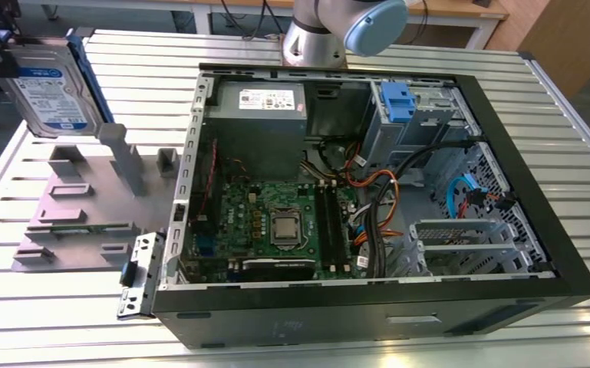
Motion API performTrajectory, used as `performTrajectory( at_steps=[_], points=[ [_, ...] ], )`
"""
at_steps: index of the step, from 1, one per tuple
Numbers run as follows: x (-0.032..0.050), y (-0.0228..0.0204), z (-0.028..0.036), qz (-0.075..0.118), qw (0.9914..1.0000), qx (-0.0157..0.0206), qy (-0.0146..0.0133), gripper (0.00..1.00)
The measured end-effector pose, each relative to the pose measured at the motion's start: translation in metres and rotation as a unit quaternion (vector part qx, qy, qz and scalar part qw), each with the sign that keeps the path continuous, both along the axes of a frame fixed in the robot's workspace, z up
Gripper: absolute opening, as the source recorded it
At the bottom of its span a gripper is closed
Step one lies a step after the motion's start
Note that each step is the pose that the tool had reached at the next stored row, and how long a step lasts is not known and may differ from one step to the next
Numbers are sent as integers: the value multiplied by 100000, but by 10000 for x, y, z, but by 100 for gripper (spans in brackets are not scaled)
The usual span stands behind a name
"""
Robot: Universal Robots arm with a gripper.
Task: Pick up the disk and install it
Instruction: 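Pick up the disk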
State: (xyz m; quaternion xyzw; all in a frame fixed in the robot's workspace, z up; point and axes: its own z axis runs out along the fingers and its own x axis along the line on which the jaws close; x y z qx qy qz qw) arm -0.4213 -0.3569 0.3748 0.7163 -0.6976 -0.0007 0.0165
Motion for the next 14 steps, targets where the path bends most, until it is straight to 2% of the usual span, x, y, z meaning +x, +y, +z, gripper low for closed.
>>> performTrajectory(
  at_steps=[14],
  points=[
    [0, 0, 29, 1, 100000, -1, -1, 37]
  ],
)
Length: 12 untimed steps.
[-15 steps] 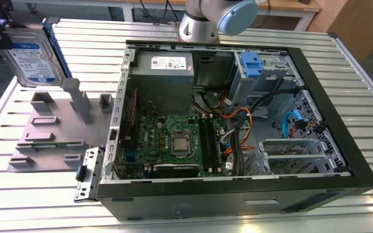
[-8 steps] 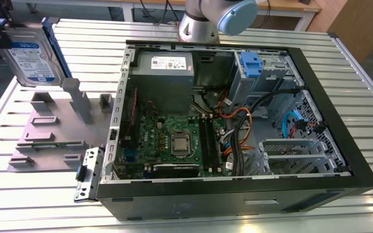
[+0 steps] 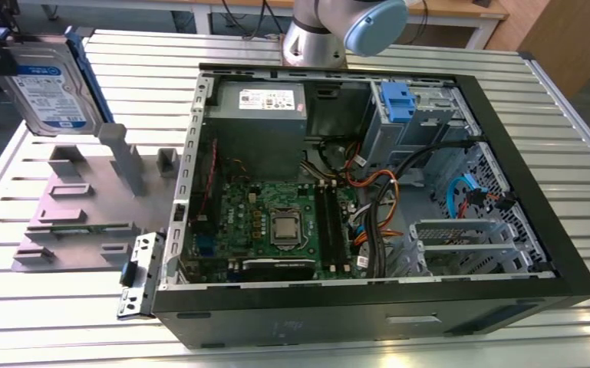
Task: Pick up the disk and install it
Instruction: 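Pick up the disk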
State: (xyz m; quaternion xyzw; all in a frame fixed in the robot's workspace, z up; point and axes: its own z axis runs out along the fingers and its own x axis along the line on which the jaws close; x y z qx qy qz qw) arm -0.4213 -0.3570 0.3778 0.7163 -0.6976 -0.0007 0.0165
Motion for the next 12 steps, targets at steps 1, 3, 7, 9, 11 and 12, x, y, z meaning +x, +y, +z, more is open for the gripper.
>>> performTrajectory(
  at_steps=[1, 3, 7, 9, 11, 12],
  points=[
    [0, 0, 2, 1, 100000, 0, 4, 37],
    [0, 0, 6, 0, 100000, -1, 5, 37],
    [0, 0, 15, 0, 100000, -4, 6, 37],
    [0, 0, 20, 0, 100000, -4, 7, 37],
    [0, 0, 25, 1, 100000, -1, 2, 37],
    [0, 0, 27, -1, 100000, 0, 0, 37]
  ],
)
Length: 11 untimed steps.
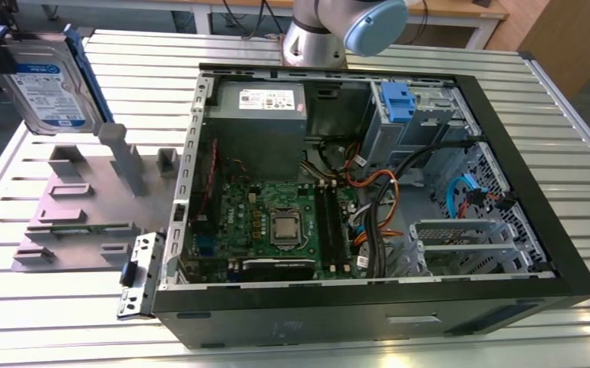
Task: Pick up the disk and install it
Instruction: 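Pick up the disk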
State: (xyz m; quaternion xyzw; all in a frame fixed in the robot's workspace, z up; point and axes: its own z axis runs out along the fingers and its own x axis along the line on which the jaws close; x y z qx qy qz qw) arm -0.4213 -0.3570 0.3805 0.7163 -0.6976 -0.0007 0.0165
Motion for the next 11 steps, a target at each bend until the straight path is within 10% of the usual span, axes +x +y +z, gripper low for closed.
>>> performTrajectory(
  at_steps=[11],
  points=[
    [0, 0, 23, -2, 100000, -1, 4, 37]
  ],
)
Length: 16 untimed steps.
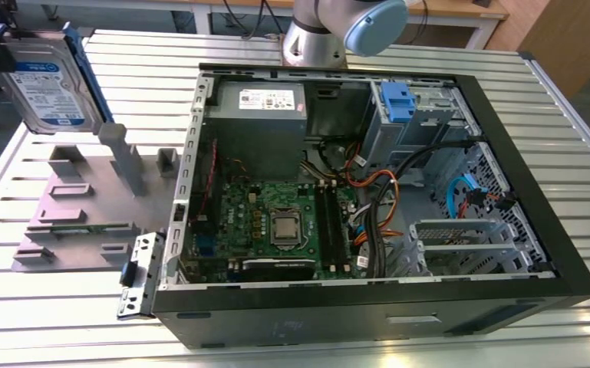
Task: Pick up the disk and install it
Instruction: 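Pick up the disk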
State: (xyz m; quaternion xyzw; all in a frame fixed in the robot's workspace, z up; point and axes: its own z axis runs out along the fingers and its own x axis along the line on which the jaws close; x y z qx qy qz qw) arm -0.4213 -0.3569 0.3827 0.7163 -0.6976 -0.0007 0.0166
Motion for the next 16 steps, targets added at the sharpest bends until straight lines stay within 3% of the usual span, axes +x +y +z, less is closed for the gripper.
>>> performTrajectory(
  at_steps=[16],
  points=[
    [0, 0, 32, 2, 100000, 0, -2, 37]
  ],
)
